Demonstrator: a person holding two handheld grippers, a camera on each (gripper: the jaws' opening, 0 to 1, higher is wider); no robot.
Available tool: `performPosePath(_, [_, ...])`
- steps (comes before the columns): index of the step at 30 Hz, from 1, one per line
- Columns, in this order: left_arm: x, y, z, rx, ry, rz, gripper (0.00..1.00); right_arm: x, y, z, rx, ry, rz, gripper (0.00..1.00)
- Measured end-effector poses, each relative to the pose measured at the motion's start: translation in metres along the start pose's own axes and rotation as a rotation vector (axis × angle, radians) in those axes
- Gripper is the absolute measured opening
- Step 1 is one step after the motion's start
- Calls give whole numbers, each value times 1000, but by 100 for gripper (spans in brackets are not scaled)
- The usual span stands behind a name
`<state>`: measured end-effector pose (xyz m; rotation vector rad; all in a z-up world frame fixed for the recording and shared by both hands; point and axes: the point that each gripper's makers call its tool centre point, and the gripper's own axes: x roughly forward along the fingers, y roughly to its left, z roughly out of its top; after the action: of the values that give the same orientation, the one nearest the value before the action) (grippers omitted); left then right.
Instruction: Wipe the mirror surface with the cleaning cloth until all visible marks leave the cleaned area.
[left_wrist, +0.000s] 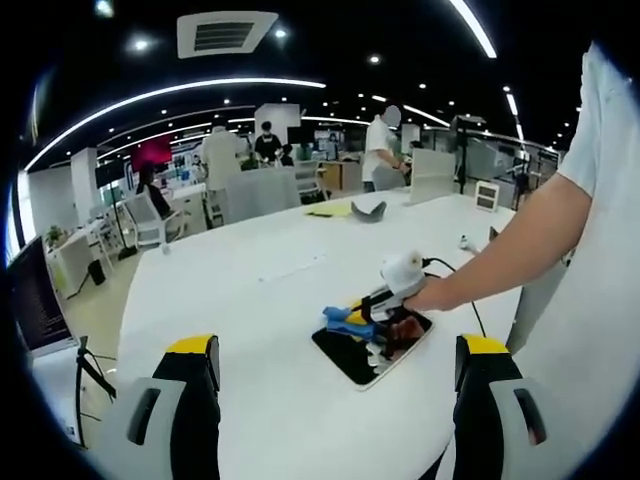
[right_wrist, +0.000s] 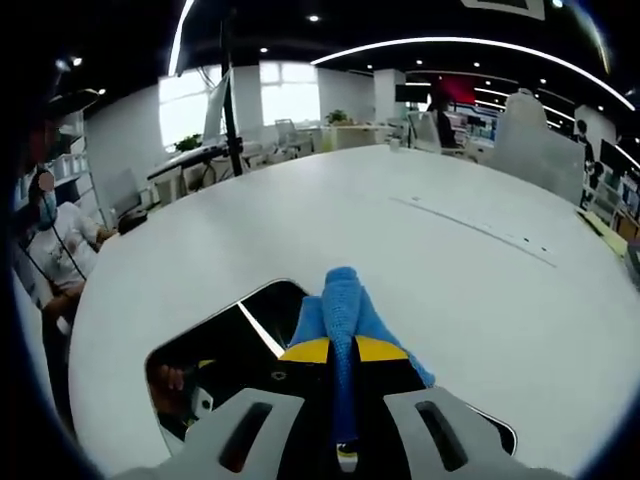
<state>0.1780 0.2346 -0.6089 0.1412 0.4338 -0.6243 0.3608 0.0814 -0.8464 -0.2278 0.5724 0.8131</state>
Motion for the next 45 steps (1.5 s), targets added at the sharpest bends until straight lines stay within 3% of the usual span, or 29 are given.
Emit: performPosePath(45, [-3,-17,-2,25,3,-27,98,-50,-40,-31,73,-18,-110,3])
